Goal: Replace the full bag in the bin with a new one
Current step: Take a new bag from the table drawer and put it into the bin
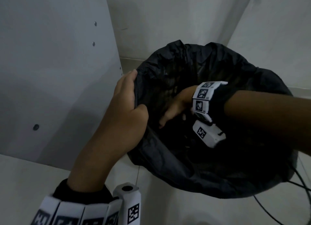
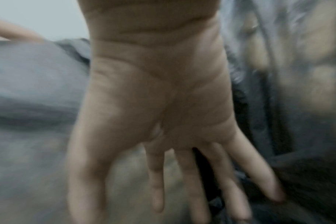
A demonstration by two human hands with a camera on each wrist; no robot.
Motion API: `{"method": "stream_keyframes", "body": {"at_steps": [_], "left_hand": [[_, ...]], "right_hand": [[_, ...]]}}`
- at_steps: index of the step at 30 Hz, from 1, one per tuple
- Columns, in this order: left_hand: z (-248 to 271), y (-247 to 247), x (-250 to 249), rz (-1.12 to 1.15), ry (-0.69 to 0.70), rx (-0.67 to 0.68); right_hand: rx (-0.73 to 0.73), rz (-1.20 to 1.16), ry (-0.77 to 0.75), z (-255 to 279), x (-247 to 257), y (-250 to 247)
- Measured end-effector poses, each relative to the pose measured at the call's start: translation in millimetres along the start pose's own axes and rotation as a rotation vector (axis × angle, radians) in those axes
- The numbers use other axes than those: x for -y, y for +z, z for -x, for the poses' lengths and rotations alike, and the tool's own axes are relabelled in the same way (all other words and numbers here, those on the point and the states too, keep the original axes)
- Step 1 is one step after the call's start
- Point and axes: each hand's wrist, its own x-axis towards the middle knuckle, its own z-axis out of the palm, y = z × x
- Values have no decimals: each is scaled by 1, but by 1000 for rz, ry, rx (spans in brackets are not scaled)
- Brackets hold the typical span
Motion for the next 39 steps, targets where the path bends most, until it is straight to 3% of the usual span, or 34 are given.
{"method": "stream_keyframes", "body": {"at_steps": [3, 5, 7, 15, 18, 21, 22, 24, 26, 28, 30, 35, 37, 39], "left_hand": [[0, -1, 2, -2, 9, 7], [0, -1, 2, 1, 12, 6], [0, -1, 2, -14, 14, 5], [-5, 0, 4, -74, 38, 8], [-4, -4, 3, -277, 57, 13], [8, -9, -16, -578, 365, -105], [13, -8, -25, -548, 468, -50], [24, -3, -43, -458, 523, 227], [34, 8, -54, -567, 434, 496], [41, 19, -59, -735, 341, 618], [46, 28, -63, -897, 289, 639], [46, 34, -67, -1112, 235, 556], [49, 32, -68, -1090, 251, 504], [54, 27, -65, -942, 365, 410]], "right_hand": [[-267, 24, 6, -1, -11, 2], [-156, 158, 137, 0, -8, 0], [-83, 134, 203, 4, 2, -7], [305, 45, 142, 43, -1, 30], [207, -72, 3, 74, -10, -2], [-9, -88, -109, 115, -28, -26], [0, -55, -121, 126, -37, -27], [133, 44, -142, 150, -52, -12], [293, 151, -184, 170, -59, 10], [354, 348, -176, 186, -61, 33], [280, 516, -152, 194, -64, 54], [-33, 570, -173, 189, -86, 80], [-71, 586, -153, 189, -92, 83], [-148, 620, -197, 192, -98, 87]]}}
